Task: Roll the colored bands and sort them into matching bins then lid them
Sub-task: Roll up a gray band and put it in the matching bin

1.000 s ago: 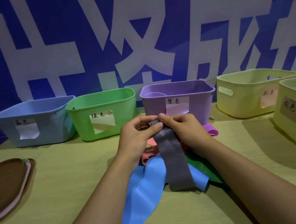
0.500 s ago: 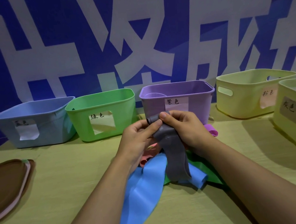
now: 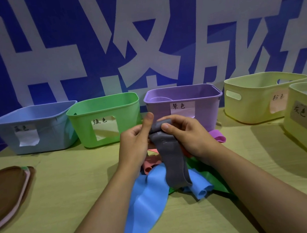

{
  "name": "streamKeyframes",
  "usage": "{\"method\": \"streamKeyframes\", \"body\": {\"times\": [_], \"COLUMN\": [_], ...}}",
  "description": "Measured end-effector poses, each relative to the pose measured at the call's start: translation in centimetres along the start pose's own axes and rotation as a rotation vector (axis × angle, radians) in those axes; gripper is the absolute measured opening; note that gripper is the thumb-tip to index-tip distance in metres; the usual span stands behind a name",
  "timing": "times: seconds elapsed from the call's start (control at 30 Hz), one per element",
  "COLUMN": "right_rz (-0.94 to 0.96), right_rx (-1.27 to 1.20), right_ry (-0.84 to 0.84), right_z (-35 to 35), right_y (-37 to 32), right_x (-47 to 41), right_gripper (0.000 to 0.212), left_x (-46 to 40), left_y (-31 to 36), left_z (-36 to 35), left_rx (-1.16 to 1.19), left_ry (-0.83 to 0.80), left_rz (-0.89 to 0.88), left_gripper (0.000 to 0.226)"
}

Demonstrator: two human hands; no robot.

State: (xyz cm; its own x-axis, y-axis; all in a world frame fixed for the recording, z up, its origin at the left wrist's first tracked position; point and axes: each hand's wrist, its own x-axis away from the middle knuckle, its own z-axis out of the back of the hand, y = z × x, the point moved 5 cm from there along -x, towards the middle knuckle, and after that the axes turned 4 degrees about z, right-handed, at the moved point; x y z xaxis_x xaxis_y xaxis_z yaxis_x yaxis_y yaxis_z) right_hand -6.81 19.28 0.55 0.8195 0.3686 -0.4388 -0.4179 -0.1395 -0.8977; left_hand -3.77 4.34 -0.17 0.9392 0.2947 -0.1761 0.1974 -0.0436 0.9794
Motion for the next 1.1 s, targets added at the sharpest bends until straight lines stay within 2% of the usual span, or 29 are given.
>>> {"method": "streamKeyframes", "body": {"times": [0.3, 0.5, 0.6, 0.7, 0.87, 1.1], "right_rz": [-0.148, -0.284, -0.341, -0.321, -0.274, -0.316], "right_rx": [-0.185, -0.251, -0.204, -0.101, -0.032, 0.033], "right_ry": [-0.027, -0.050, -0.010, -0.002, 0.051, 0.155], "right_z": [-0.3, -0.7, -0.4, -0.2, 0.1, 0.9], "right_y": [-0.2, -0.1, 0.0, 0.2, 0.2, 0.4], "right_x": [0.6, 0.9, 1.0, 0.8, 0.7, 0.8], "right_gripper": [0.026, 0.041, 0.050, 0.060, 0.055, 0.059], "left_x": [-0.3, -0.3, -0.4, -0.4, -0.4, -0.4], "left_y": [-0.4, -0.3, -0.3, -0.3, -0.4, -0.5], "left_z": [-0.2, -0.5, -0.2, 0.0, -0.1, -0.2], "left_rx": [0.066, 0.094, 0.093, 0.102, 0.120, 0.056], "left_ry": [-0.042, -0.052, -0.020, 0.003, 0.006, -0.030], "left_rz": [0.014, 0.004, 0.001, -0.007, -0.010, -0.044], "left_gripper": [0.046, 0.043, 0.044, 0.034, 0.011, 0.023]}}
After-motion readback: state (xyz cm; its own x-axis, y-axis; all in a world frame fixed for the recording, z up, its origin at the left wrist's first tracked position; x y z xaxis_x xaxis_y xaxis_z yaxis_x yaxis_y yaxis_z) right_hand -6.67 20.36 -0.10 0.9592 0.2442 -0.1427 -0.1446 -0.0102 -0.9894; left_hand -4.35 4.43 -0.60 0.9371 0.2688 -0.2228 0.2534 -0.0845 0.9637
